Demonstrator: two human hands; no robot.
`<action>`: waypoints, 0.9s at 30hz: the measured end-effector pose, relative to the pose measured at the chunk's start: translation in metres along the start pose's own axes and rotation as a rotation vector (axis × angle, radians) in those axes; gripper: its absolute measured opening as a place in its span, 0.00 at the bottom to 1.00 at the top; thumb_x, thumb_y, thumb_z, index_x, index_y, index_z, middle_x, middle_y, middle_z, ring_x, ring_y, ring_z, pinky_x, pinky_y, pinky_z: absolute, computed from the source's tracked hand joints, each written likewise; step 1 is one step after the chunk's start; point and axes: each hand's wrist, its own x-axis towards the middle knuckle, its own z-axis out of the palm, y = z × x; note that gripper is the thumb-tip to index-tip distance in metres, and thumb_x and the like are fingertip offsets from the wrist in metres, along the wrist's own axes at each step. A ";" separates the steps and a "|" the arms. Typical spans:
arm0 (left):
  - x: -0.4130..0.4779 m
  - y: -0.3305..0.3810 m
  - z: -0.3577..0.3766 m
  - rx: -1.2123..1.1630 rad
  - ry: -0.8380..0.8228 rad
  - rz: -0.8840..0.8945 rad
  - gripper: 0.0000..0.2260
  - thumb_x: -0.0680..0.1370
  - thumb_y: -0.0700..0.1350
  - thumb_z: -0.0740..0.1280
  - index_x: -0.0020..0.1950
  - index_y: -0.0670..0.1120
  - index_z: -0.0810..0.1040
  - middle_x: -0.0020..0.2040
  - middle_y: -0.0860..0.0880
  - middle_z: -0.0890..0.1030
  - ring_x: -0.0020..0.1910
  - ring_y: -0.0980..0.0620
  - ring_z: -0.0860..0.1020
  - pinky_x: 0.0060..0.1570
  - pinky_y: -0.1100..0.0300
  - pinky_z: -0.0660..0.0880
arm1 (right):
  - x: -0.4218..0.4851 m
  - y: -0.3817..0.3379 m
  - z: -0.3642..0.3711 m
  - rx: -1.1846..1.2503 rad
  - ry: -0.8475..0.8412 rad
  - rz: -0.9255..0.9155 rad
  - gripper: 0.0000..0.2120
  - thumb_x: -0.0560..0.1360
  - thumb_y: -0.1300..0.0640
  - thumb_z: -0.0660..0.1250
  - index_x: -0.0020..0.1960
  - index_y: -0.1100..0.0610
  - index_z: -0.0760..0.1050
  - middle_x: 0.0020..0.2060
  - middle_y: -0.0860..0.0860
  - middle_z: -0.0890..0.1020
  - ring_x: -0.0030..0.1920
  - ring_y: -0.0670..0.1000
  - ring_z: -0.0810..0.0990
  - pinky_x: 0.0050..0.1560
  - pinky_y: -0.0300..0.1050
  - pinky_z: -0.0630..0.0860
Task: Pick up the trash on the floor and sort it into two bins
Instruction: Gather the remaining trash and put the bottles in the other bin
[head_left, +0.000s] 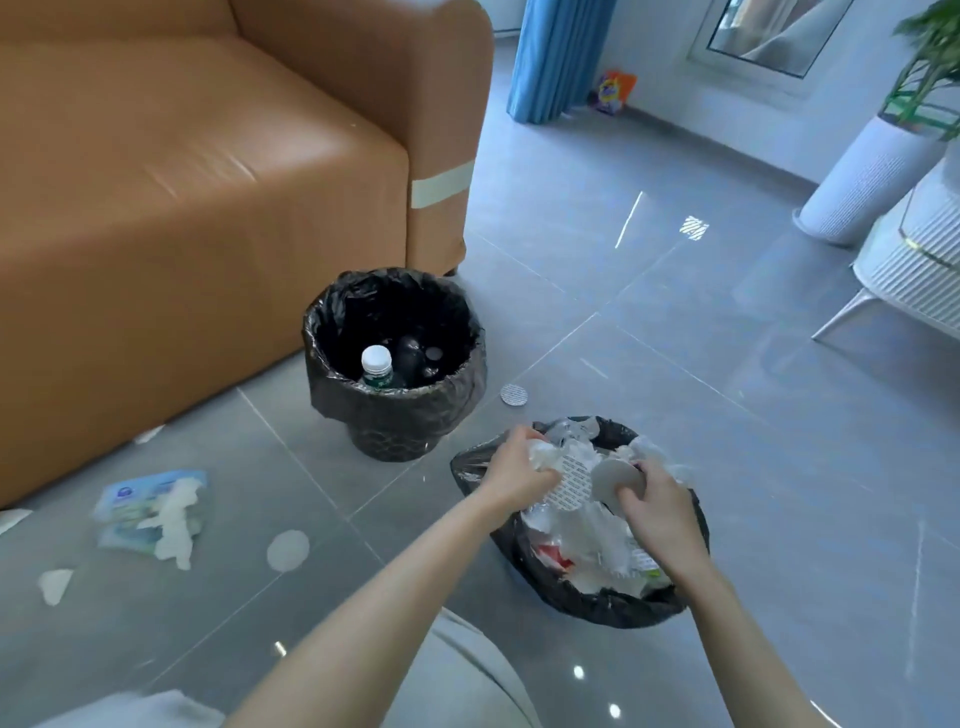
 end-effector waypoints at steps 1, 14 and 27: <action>0.003 -0.006 0.012 0.010 -0.026 -0.010 0.19 0.75 0.40 0.64 0.65 0.46 0.64 0.63 0.44 0.70 0.52 0.49 0.73 0.42 0.61 0.73 | 0.003 0.008 0.005 -0.043 -0.016 0.018 0.06 0.75 0.64 0.58 0.49 0.61 0.72 0.46 0.57 0.79 0.44 0.56 0.75 0.41 0.47 0.71; 0.015 -0.049 0.052 0.844 0.172 0.179 0.39 0.74 0.52 0.67 0.77 0.47 0.46 0.67 0.44 0.57 0.66 0.42 0.58 0.65 0.50 0.57 | 0.018 0.029 0.038 -0.413 0.082 -0.031 0.19 0.75 0.64 0.60 0.65 0.57 0.66 0.58 0.58 0.68 0.57 0.59 0.68 0.50 0.46 0.68; 0.008 -0.041 0.049 0.835 -0.056 0.120 0.19 0.75 0.32 0.59 0.66 0.39 0.66 0.59 0.37 0.74 0.56 0.37 0.74 0.54 0.49 0.72 | 0.027 0.040 0.038 -0.241 -0.259 -0.033 0.17 0.75 0.67 0.57 0.59 0.58 0.79 0.57 0.54 0.81 0.58 0.53 0.78 0.55 0.42 0.75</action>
